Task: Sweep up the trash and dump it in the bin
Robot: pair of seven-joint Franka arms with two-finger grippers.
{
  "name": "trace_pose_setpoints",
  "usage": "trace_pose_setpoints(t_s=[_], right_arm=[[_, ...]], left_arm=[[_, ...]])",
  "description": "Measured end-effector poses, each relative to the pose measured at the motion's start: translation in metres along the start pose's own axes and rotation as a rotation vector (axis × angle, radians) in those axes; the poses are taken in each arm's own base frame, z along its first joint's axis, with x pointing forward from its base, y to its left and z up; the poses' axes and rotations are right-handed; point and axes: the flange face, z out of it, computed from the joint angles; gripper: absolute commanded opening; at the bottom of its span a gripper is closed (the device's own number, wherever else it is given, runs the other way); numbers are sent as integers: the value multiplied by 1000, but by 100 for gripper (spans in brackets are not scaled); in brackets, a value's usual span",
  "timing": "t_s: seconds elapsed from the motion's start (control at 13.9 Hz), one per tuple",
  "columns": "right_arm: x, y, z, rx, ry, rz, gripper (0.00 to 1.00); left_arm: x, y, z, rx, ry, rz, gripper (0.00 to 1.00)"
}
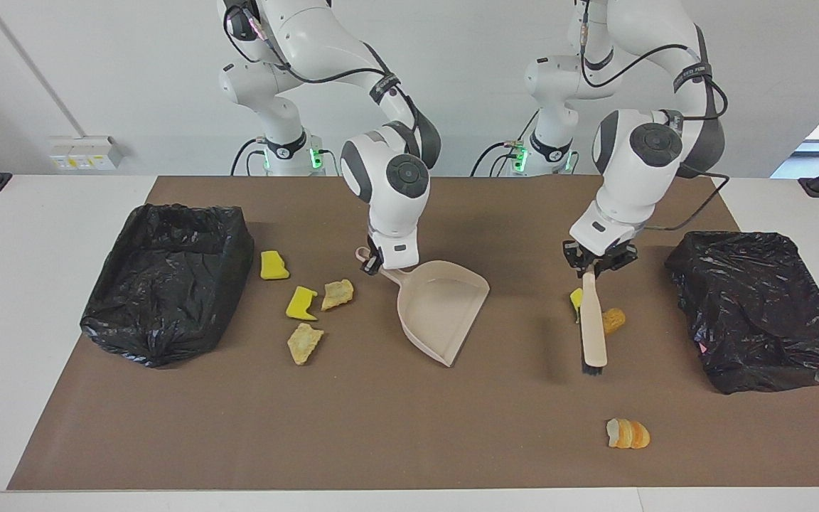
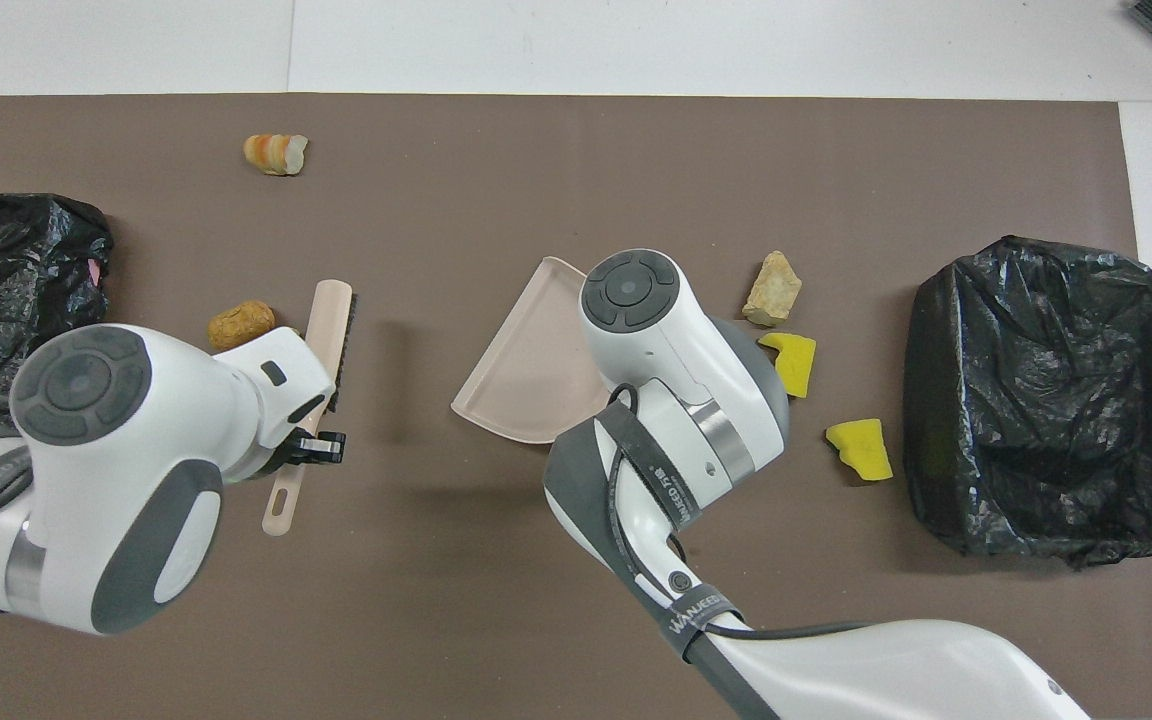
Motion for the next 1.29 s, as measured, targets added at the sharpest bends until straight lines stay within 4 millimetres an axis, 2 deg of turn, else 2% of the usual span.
trace_pose_setpoints(t_s=[0.22, 0.36, 0.86, 1.08, 1.15, 1.29], right_arm=[[0, 0, 1, -3, -3, -38, 0], [-1, 1, 1, -8, -7, -61, 0], [-1, 1, 1, -10, -7, -66, 0], [0, -1, 0, -9, -7, -68, 0], [1, -3, -1, -7, -7, -70, 0], [2, -4, -3, -4, -7, -68, 0]], left_arm=[[33, -53, 3, 12, 59, 49, 0], [48, -77, 5, 22, 91, 131, 0], [94, -102, 45, 125, 110, 357, 0], [106, -103, 80, 147, 93, 437, 0], [108, -102, 87, 145, 89, 467, 0], [106, -104, 88, 140, 53, 506, 0]])
